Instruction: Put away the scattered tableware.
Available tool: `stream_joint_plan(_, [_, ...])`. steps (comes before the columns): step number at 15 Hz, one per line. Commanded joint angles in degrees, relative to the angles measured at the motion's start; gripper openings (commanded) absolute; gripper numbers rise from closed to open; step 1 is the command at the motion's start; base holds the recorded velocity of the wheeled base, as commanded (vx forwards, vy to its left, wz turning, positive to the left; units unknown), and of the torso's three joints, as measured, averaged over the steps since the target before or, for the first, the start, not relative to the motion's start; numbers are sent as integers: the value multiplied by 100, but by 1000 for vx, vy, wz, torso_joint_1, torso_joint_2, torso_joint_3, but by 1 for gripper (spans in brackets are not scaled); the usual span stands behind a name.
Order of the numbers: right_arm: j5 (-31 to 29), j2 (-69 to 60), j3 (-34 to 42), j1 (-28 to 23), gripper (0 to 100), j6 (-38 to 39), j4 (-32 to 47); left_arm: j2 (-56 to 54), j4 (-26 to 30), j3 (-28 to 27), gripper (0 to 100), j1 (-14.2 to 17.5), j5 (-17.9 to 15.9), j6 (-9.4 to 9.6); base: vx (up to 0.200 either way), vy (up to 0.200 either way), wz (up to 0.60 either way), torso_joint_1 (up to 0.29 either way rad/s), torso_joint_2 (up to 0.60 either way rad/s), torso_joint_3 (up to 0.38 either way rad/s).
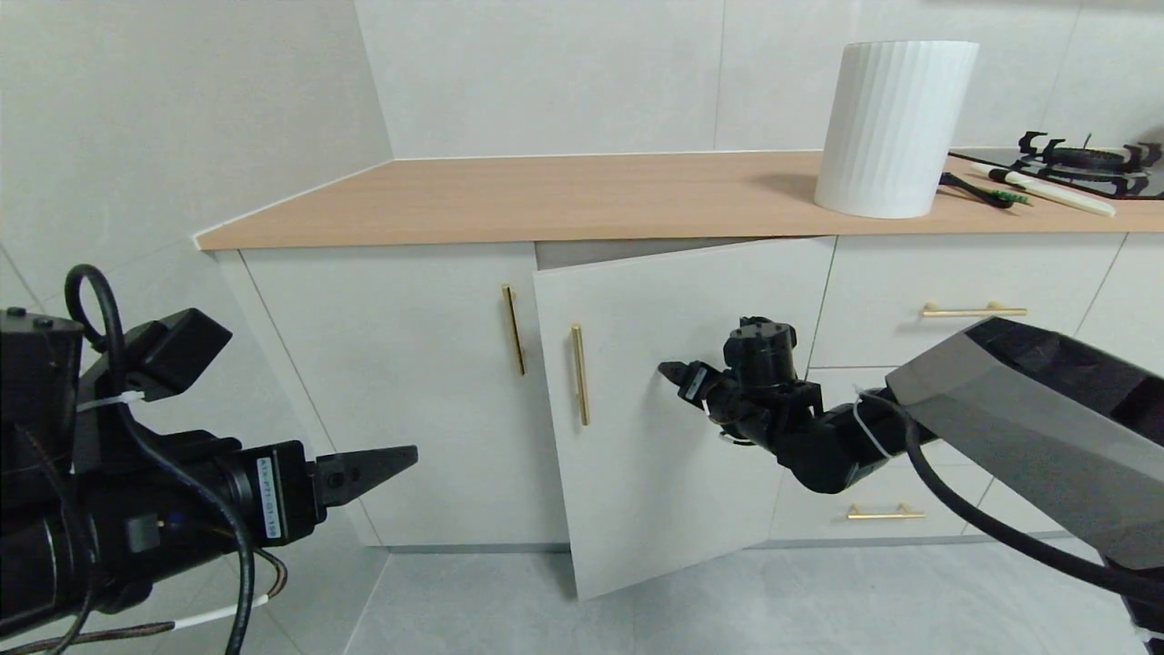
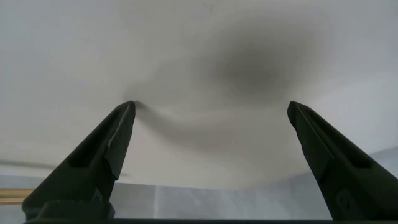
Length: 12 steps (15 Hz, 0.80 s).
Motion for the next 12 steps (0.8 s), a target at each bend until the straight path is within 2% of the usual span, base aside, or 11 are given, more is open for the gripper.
stream_joint_plan(1, [-50,273,-227,-58,100,95,-3,17,-10,1,100,0,-1,-5,0,0,0,0,0,0])
stream_joint_plan(3, [-59,335,-429,-137,100,280,50,17,-10,1,100,0,8,-5,0,0,0,0,0,0])
stream_joint_plan(6, [-402,616,-974,-304,100,368,384,17,-1,1,100,0,-1,-5,0,0,0,0,0,0])
stream_joint_plan(12, [-446,695,-1193,-375,100,473,525,26,-1,1,100,0,-1,-5,0,0,0,0,0,0])
